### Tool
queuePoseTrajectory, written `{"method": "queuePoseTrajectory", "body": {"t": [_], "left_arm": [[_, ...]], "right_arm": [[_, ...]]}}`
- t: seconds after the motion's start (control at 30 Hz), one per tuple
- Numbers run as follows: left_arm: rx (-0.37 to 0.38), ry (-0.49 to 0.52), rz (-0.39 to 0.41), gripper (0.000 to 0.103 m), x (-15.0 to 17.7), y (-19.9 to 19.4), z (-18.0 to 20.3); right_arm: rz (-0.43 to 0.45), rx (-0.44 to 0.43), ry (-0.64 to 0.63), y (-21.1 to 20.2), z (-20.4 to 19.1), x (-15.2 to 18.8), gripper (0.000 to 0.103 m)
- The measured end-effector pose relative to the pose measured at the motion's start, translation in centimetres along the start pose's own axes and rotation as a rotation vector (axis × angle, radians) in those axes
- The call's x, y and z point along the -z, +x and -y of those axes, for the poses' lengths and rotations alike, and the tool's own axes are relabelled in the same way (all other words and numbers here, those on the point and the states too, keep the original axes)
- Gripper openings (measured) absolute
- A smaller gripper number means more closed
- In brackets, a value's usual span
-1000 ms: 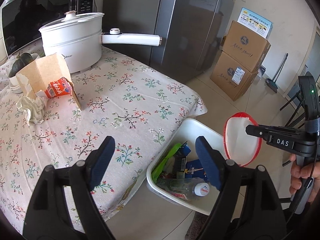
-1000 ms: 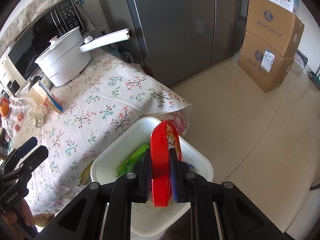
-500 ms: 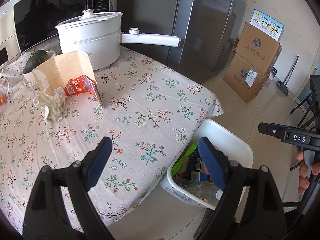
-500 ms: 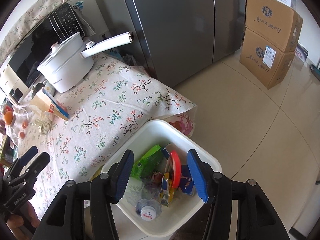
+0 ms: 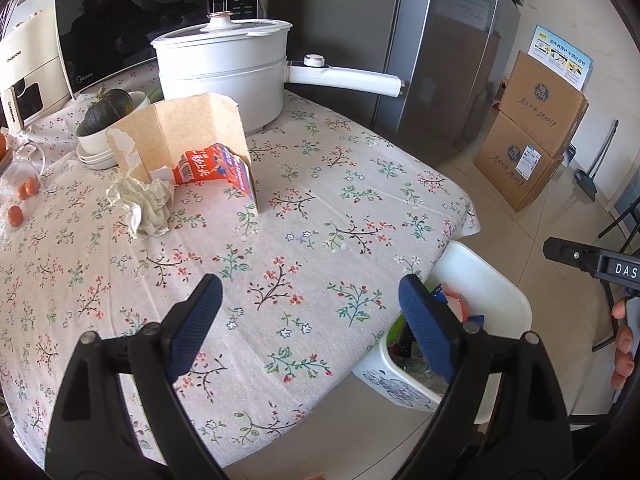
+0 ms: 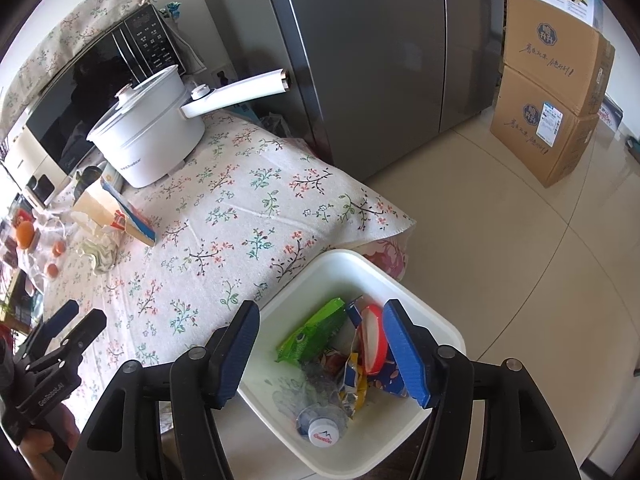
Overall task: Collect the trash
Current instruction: 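Move both grippers back over the table toward the tissue and carton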
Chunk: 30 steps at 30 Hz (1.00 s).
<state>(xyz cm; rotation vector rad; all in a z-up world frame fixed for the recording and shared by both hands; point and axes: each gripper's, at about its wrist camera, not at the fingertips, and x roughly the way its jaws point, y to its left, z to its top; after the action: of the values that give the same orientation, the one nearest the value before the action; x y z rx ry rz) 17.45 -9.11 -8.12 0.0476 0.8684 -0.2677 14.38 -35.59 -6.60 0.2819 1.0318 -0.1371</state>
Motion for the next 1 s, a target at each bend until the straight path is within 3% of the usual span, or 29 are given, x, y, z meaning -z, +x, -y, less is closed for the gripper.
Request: {"method": "queuePoseTrajectory", "body": {"t": [0.17, 0.37, 0.67, 0.87, 1.0], "left_arm": [[-0.109, -0.013, 0.002, 0.1, -0.2, 0.0, -2.3], [-0.232, -0.035, -0.027, 0.102, -0.9, 1.3, -6.1], [-0.21, -0.13, -0.077, 0.102, -2.0, 5.4, -12.2], [-0.243, -0.147, -0.058, 0.101, -2.6, 7.8, -13.7], [-0.204, -0.209, 0.003, 0.094, -2.7, 8.7, -14.9]], "right_arm": [[0.005, 0.014, -0.021, 0.5, -1.8, -0.5, 0.075], [0.001, 0.025, -0.042, 1.8, -4.0, -1.2, 0.081], [-0.023, 0.05, -0.068, 5.7, -8.2, -3.0, 0.082], [-0.059, 0.027, -0.047, 8.5, -11.2, -3.9, 0.082], [-0.083, 0.012, -0.056, 9.8, -13.0, -3.8, 0.082]]}}
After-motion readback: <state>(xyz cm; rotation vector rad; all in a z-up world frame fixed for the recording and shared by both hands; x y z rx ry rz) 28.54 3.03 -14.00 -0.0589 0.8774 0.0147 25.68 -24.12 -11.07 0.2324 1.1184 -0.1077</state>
